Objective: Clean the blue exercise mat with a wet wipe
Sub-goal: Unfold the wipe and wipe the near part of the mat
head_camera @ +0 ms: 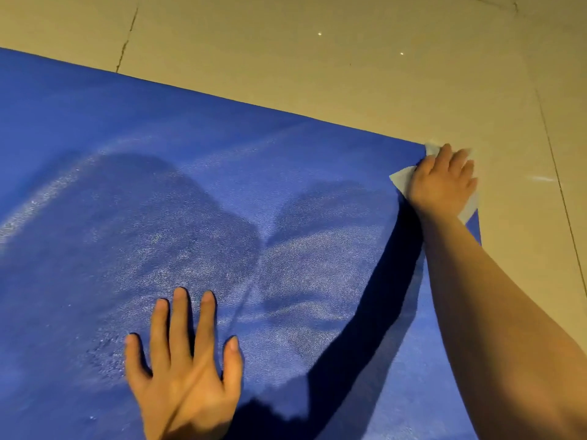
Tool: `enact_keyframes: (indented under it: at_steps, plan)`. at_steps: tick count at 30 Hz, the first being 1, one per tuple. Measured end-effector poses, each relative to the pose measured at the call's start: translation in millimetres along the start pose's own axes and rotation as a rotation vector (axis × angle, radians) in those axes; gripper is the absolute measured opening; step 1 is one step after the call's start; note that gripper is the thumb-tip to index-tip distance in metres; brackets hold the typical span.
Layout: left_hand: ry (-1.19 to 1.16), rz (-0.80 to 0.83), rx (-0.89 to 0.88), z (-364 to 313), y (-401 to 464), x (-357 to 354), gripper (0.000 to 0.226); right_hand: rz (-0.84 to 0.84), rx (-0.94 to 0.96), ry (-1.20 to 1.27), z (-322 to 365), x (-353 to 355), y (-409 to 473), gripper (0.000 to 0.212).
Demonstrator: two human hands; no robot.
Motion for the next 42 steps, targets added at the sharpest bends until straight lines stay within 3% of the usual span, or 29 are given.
enact_keyframes:
  at_steps: [3,8,11,14,19,24,29,31,35,38,40,42]
  plan:
    - [-0.010,0.002,-0.007,0,1,-1,0.058,0.041,0.034,-0.070,59,-25,-37,0.056]
    - [-0.011,0.005,-0.018,1,0,-1,0.059,0.211,0.487,0.125,158,-71,-114,0.055]
    - [-0.034,0.024,-0.004,0,1,0,0.061,0.250,0.665,0.231,156,-66,-114,0.056]
    - [-0.044,0.035,-0.003,-1,2,0,0.062,0.159,0.614,0.328,110,-52,-86,0.066]
    - [-0.051,0.043,0.010,0,2,0,0.063,0.203,0.541,0.156,38,-26,-72,0.083]
    - [-0.018,0.001,-0.013,0,2,1,0.060,0.181,0.434,0.087,-25,-2,-66,0.078]
    - [-0.054,0.036,-0.002,-1,2,1,0.061,0.099,0.203,-0.089,-5,-8,-59,0.072]
    - [-0.050,0.040,0.002,-1,2,2,0.061,0.176,0.289,-0.063,38,-25,-80,0.068]
    - [-0.045,0.019,0.014,-2,0,2,0.060,0.293,0.777,0.141,122,-59,-175,0.069]
    - [-0.089,0.045,0.040,-3,2,4,0.062,0.373,0.943,0.008,114,-62,-164,0.065]
    - [-0.104,0.051,0.041,-3,3,4,0.063,0.289,0.810,0.005,78,-44,-124,0.065]
    - [-0.106,0.050,0.029,-3,3,3,0.063,0.236,0.537,-0.001,22,-20,-78,0.063]
Point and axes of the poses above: each hand's wrist, its own y-axis towards the middle knuckle, its own x-axis out of the back of the hand, z = x × y, the point moved 3 cm from there along y, towards the middle knuckle, and after that the axes turned 11 degrees about y, right-handed, at the moved point
